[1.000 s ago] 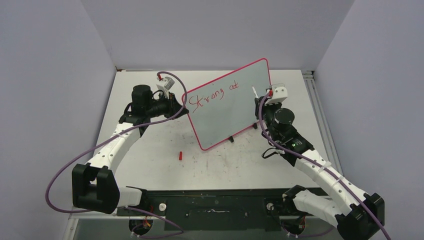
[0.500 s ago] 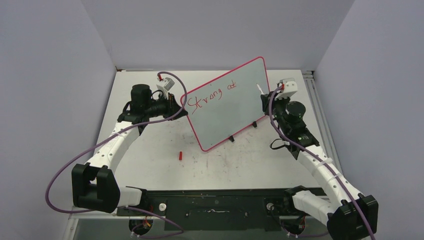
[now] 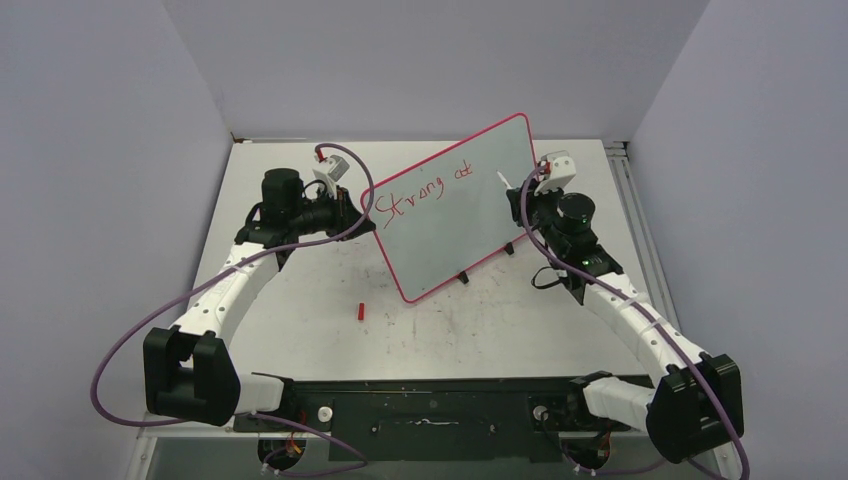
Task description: Write a sentence on the whiteboard
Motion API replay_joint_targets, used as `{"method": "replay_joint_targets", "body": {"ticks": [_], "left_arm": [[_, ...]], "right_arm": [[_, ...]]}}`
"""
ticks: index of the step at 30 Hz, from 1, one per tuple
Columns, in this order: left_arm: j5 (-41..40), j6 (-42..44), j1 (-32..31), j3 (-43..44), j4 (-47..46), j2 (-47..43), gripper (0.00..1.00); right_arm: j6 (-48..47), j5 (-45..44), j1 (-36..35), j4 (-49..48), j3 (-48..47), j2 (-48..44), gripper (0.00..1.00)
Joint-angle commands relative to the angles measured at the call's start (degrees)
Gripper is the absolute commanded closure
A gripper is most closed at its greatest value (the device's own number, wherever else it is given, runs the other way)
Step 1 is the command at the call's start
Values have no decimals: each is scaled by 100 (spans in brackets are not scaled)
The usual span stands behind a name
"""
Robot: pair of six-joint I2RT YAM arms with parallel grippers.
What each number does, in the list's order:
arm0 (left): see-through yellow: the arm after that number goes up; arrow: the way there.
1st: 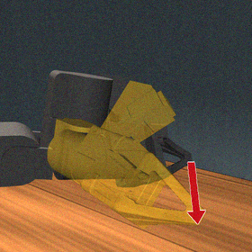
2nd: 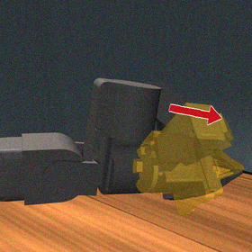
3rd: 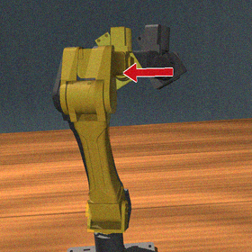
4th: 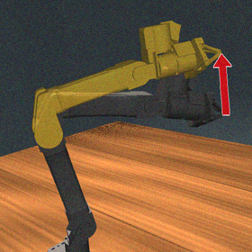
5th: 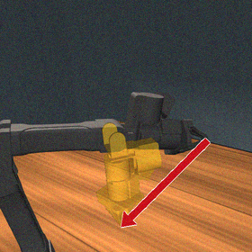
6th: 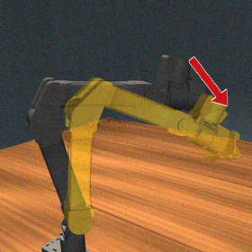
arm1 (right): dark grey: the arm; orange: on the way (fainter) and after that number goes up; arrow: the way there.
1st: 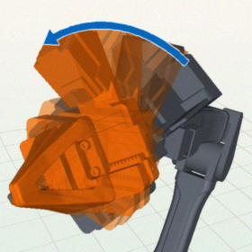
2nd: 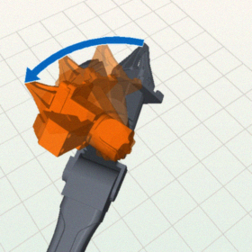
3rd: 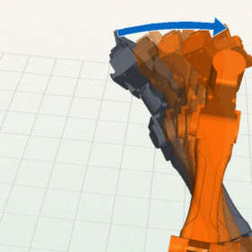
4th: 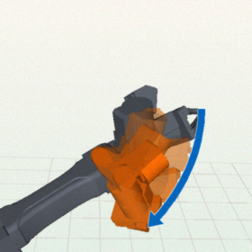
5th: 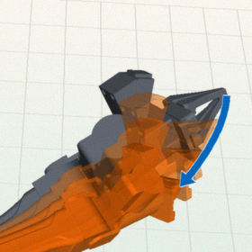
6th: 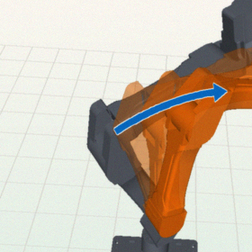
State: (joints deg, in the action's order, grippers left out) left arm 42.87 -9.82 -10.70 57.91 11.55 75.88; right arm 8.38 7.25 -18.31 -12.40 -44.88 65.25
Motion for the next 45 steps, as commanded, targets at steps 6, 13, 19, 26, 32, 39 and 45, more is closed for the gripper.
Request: {"method": "replay_joint_targets", "body": {"ticks": [6, 13, 19, 26, 32, 39, 45], "left_arm": [[123, 86, 59, 242, -39, -86, 100], [140, 86, 61, 237, -49, -77, 100], [151, 86, 66, 232, -58, -73, 100], [172, 77, 59, 223, -65, -63, 100], [197, 68, 59, 212, -82, -48, 100], [207, 68, 61, 213, -100, -62, 100], [217, 51, 64, 208, -117, -72, 100]], "right_arm": [[-47, 121, -52, -972, -596, 422, 95], [-109, 137, -112, -1245, -855, 825, 95], [-154, 124, -166, -1352, -953, 987, 95], [-220, 58, -167, -1363, -992, 1097, 95], [-266, 36, -172, -1278, -991, 1203, 95], [-291, -46, -211, -1192, -821, 1168, 95], [-302, -173, -269, -1076, -564, 986, 95]]}}
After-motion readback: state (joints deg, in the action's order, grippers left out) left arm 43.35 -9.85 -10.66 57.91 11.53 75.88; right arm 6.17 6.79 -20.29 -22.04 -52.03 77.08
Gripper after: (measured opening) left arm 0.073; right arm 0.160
